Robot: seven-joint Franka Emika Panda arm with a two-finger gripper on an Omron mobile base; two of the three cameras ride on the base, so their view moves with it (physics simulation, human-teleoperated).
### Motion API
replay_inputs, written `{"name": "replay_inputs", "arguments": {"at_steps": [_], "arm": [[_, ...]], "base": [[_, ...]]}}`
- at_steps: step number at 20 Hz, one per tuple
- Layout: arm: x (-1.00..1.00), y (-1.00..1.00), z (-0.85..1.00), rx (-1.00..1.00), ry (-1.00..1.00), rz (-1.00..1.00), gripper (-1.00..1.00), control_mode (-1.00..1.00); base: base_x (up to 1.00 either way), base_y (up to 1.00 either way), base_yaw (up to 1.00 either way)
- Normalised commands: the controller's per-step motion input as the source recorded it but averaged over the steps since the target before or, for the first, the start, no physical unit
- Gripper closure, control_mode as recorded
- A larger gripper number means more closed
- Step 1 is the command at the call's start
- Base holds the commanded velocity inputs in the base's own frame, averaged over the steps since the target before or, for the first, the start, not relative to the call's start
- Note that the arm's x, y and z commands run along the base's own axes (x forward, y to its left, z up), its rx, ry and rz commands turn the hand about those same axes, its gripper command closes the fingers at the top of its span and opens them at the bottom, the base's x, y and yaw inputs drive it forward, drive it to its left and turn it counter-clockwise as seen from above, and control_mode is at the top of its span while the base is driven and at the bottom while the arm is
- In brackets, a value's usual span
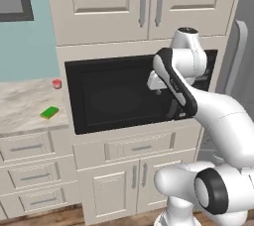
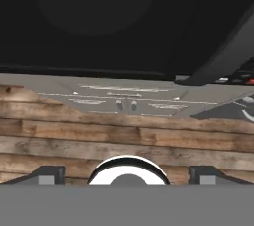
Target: Place the sponge inside the microwave to prepare for sanitizing.
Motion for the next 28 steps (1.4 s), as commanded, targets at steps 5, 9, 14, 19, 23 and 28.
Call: {"name": "replay_inputs", "arguments": {"at_steps": [5, 9, 14, 19, 23, 28], "arm": [[0.00, 0.00, 0.00, 0.00, 0.00, 0.00, -1.00, 1.00], [0.00, 0.00, 0.00, 0.00, 0.00, 0.00, -1.00, 1.00], [0.00, 0.00, 0.00, 0.00, 0.00, 0.00, -1.00, 1.00], [0.00, 0.00, 0.00, 0.00, 0.00, 0.00, -1.00, 1.00], [0.00, 0.00, 0.00, 0.00, 0.00, 0.00, -1.00, 1.00], [0.00, 0.00, 0.00, 0.00, 0.00, 0.00, -1.00, 1.00]], "base": [[-0.56, 0.05, -0.17], [-0.39, 0.03, -0.15], [-0.19, 0.05, -0.08], [-0.14, 0.08, 0.00], [-0.02, 0.00, 0.00], [0.00, 0.00, 0.00]]}}
